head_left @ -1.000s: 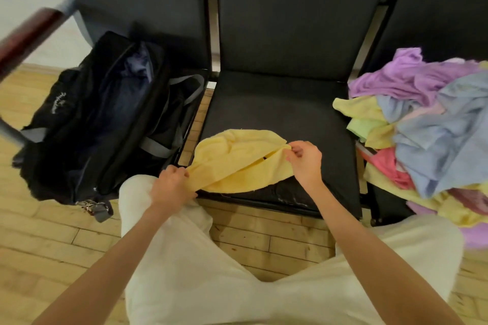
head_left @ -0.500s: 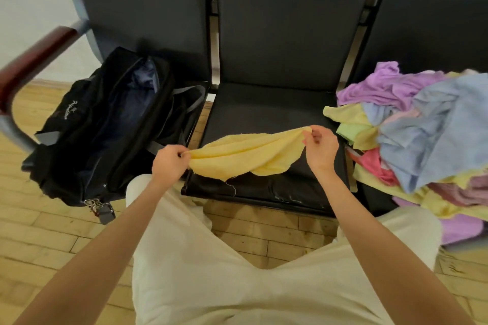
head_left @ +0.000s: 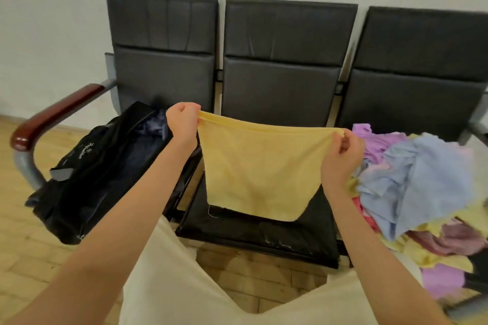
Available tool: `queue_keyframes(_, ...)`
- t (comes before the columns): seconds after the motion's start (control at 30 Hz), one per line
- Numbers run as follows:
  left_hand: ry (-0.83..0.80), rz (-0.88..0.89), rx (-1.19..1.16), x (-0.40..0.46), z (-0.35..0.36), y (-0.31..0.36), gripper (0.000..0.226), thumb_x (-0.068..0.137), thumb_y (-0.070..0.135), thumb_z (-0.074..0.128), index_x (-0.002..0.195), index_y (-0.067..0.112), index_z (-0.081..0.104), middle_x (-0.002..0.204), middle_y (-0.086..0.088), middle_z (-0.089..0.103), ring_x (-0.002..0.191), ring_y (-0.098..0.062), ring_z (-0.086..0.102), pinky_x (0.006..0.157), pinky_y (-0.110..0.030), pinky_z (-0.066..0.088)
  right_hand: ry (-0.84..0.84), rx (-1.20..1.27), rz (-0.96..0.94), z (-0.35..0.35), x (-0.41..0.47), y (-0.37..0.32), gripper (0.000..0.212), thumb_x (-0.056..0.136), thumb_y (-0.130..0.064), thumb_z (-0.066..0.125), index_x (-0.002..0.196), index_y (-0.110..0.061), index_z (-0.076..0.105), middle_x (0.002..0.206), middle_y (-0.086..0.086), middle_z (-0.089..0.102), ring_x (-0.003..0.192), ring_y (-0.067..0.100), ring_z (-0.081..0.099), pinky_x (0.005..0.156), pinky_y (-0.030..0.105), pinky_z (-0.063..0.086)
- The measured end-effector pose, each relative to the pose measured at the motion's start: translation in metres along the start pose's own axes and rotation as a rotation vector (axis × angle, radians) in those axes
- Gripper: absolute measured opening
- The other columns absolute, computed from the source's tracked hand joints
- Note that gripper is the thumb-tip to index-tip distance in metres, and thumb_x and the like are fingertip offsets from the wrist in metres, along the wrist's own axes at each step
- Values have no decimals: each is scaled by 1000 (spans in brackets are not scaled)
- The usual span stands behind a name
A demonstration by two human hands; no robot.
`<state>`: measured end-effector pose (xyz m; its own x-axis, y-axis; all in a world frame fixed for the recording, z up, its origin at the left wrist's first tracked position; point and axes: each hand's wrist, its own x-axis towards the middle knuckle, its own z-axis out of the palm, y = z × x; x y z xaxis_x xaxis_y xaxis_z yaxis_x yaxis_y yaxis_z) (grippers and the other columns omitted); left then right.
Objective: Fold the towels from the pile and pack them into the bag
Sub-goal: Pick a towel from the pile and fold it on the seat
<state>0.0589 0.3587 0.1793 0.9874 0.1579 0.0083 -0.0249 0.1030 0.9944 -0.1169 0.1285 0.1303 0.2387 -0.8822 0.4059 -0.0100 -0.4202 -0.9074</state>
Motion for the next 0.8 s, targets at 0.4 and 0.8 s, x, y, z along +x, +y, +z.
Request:
queue_keyframes(0.4, -331, 406, 709, 37, 23, 23, 14, 84, 5, 56, 80, 8, 69, 70, -11, 70, 65, -24, 70, 68, -32, 59, -74, -33, 71, 3, 43, 24, 17, 92, -17, 55, 97, -4, 64, 90, 10, 62, 84, 21, 55, 80, 27, 48)
queue_keyframes(0.8, -342, 439, 705, 90, 98, 22, 18, 96, 9, 43, 106, -1, 55, 107, -18, 61, 98, -32, 61, 87, -48, 52, -133, 2, 77, 50, 115, 8, 15, 89, -10, 59, 103, -2, 60, 105, 13, 61, 85, 13, 57, 77, 20, 50)
